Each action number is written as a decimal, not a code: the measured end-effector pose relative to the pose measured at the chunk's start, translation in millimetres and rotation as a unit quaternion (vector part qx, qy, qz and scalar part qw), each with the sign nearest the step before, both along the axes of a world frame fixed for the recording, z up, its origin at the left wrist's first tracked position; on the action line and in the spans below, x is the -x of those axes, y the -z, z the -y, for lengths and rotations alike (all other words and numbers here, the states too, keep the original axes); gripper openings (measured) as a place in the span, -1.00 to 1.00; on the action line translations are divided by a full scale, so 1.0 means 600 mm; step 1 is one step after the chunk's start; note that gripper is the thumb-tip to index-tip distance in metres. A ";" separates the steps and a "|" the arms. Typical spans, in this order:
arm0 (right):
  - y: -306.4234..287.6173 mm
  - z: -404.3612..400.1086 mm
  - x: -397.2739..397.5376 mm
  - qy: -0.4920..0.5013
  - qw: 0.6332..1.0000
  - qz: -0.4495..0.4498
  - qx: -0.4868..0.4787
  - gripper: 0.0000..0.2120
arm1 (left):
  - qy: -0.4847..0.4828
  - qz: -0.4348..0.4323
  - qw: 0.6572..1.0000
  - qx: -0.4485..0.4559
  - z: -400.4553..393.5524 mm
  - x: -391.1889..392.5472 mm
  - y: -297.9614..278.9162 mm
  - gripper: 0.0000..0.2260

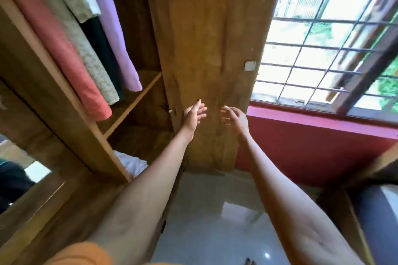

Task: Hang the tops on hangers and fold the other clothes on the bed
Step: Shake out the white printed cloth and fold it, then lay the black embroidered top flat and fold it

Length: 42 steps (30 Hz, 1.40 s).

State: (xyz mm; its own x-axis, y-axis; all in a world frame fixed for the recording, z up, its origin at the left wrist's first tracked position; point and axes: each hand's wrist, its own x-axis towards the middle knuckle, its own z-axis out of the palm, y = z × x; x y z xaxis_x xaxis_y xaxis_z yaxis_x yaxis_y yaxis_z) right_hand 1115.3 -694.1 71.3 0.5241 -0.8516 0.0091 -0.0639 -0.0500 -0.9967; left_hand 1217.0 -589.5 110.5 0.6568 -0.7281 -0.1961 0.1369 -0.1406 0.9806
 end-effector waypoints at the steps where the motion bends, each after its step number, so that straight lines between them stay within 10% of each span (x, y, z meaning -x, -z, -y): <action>1: -0.009 0.000 0.030 0.018 1.000 0.002 -0.006 -0.86 | 0.020 0.002 1.000 0.003 0.009 0.022 -0.004 -0.59; 9: -0.068 -0.010 0.327 0.185 0.982 0.035 -0.020 -0.50 | 0.191 0.037 0.980 0.034 0.072 0.269 -0.043 -0.50; 24: -0.086 -0.191 0.969 0.466 0.884 0.033 0.025 -0.78 | 0.445 0.031 0.895 0.034 0.029 0.888 -0.041 -0.66; 42: -0.040 -0.442 1.448 0.751 0.659 0.025 -0.022 -0.60 | 0.727 0.009 0.685 0.034 -0.059 1.444 0.021 -0.73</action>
State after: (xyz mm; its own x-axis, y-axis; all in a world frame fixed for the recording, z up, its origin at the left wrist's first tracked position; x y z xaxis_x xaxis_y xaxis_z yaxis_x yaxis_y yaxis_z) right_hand 246.7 -428.9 95.0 -0.9108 -0.4099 -0.0487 0.0257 0.0613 -0.9978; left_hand 350.4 -554.0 97.8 -0.7718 -0.6224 -0.1305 -0.1118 -0.0693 0.9913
